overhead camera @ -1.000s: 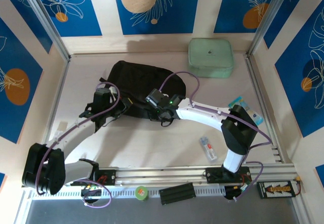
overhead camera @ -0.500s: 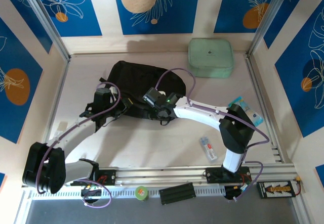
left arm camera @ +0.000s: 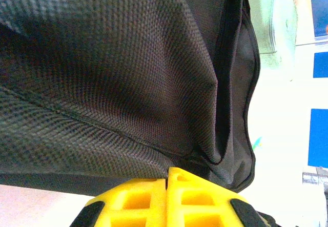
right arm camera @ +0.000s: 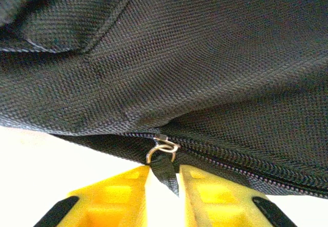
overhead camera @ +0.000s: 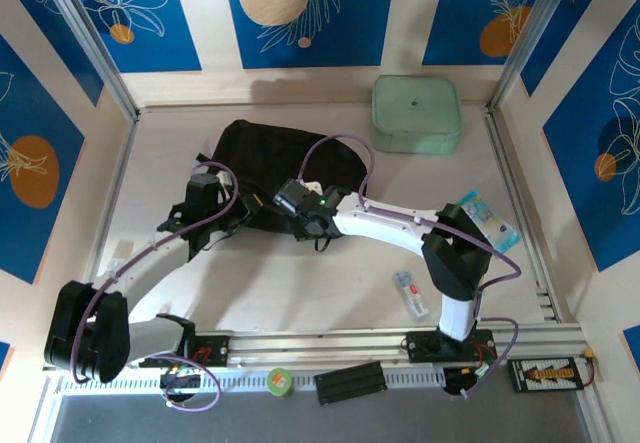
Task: Pack the student bag
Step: Zip the student bag at the top-center of the table.
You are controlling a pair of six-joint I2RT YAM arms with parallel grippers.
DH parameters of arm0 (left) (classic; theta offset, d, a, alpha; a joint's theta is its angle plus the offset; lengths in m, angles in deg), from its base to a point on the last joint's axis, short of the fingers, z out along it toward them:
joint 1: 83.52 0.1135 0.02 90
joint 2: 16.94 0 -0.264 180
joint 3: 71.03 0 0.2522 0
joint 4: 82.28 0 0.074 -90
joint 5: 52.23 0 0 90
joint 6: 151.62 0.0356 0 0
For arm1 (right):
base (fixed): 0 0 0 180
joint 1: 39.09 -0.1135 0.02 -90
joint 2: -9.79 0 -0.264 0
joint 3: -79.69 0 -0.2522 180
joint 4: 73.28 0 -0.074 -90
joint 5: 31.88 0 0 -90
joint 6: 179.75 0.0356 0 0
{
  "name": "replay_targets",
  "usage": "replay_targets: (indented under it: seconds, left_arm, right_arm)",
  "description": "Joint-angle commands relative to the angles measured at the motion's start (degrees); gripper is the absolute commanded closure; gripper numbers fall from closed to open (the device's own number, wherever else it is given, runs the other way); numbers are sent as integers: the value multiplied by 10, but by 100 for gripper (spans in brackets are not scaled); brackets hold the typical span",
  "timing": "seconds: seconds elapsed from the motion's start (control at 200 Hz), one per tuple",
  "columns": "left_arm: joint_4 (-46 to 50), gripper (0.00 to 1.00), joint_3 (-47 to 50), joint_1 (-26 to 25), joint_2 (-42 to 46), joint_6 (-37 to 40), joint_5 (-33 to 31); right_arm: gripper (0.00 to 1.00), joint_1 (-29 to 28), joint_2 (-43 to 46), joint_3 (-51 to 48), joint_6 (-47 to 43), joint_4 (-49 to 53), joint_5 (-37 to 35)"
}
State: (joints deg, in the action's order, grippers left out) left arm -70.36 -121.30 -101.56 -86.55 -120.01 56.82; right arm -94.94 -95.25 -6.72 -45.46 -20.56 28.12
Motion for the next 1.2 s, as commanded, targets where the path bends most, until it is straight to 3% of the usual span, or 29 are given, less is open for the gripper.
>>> replay_targets:
  seconds: [0.0,0.17,0.375,0.54,0.655,0.885,1.035,1.195]
  left_arm:
    - [-4,100,-25,-2,10,14,-11]
    - [11,100,-21,2,18,22,-34]
    - [28,100,-13,5,20,35,-56]
    - [18,100,-14,6,20,32,-50]
    - [15,100,-20,6,15,33,-40]
    - [14,100,-25,6,12,32,-26]
    - [13,100,-25,6,11,31,-21]
    - [12,100,-25,6,8,30,-20]
  right_arm:
    - [82,-7,-14,18,-11,26,-59]
    - [96,-17,13,2,9,39,-112]
    - [100,-14,75,-70,52,36,-150]
    - [100,-5,91,-99,48,16,-115]
    - [92,-15,99,-97,0,-32,-64]
    - [55,-34,83,-91,7,-72,0]
    - [54,-34,49,-74,28,-54,-18]
    - [64,-33,25,-53,20,-55,-36]
